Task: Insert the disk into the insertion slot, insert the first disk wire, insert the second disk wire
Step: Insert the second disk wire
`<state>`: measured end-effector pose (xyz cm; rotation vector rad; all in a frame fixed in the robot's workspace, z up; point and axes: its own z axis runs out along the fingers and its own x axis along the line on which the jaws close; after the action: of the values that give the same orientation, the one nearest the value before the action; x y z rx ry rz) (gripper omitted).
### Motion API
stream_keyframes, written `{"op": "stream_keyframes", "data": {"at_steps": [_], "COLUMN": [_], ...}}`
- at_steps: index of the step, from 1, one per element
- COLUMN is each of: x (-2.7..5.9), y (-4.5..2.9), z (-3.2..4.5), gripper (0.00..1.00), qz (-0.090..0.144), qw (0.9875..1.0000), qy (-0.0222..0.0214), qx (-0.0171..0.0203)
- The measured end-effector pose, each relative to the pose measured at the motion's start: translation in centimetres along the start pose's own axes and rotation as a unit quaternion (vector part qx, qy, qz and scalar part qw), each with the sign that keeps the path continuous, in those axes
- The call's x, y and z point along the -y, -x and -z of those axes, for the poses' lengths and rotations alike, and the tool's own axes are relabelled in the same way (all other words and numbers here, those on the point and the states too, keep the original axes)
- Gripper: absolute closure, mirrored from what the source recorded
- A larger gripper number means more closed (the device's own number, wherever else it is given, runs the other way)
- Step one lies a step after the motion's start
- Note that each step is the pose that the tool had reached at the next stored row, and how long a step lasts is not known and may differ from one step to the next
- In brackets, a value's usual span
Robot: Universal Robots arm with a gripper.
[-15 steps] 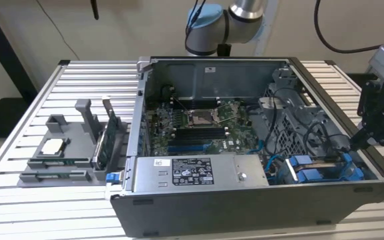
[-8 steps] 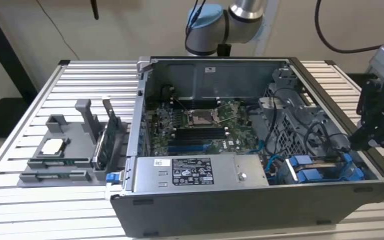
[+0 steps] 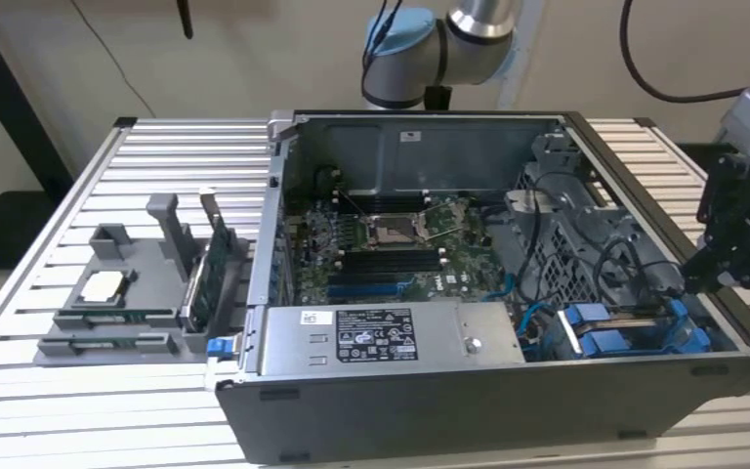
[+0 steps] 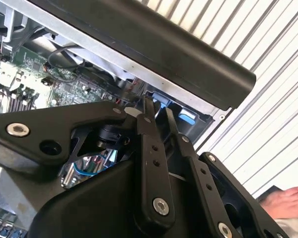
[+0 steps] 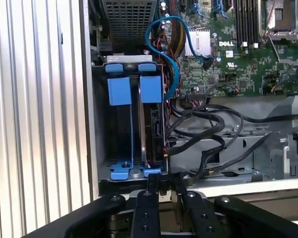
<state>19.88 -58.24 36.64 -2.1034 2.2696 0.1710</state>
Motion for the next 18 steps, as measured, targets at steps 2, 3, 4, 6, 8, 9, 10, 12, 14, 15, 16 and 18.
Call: {"op": "stream_keyframes", "data": {"at_steps": [2, 3, 4, 6, 8, 9, 10, 12, 14, 15, 16, 18], "x": [0.00, 0.01, 0.01, 0.00, 0.00, 0.00, 0.00, 0.00, 0.00, 0.00, 0.01, -0.01], "y": [-0.04, -0.05, -0.05, -0.05, -0.05, -0.06, -0.06, -0.05, -0.06, -0.06, -0.06, -0.04], "z": [-0.03, -0.03, -0.03, -0.03, -0.03, -0.03, -0.03, -0.03, -0.03, -0.03, -0.03, 0.14], "gripper": [0.75, 0.75, 0.75, 0.76, 0.84, 0.84, 0.84, 0.84, 0.84, 0.84, 0.84, 0.84], "qz": [-0.004, -0.006, -0.006, -0.006, -0.006, -0.006, -0.006, -0.006, -0.006, -0.006, -0.006, -0.006], "qw": [1.0000, 1.0000, 1.0000, 1.0000, 1.0000, 1.0000, 1.0000, 1.0000, 1.0000, 1.0000, 1.0000, 1.0000], "qy": [-0.0002, -0.0003, -0.0003, -0.0004, -0.0004, -0.0004, -0.0004, -0.0004, -0.0004, -0.0004, -0.0004, -0.0004], "qx": [0.0039, 0.0041, 0.0041, 0.0041, 0.0041, 0.0041, 0.0041, 0.0041, 0.0041, 0.0041, 0.0041, 0.0041]}}
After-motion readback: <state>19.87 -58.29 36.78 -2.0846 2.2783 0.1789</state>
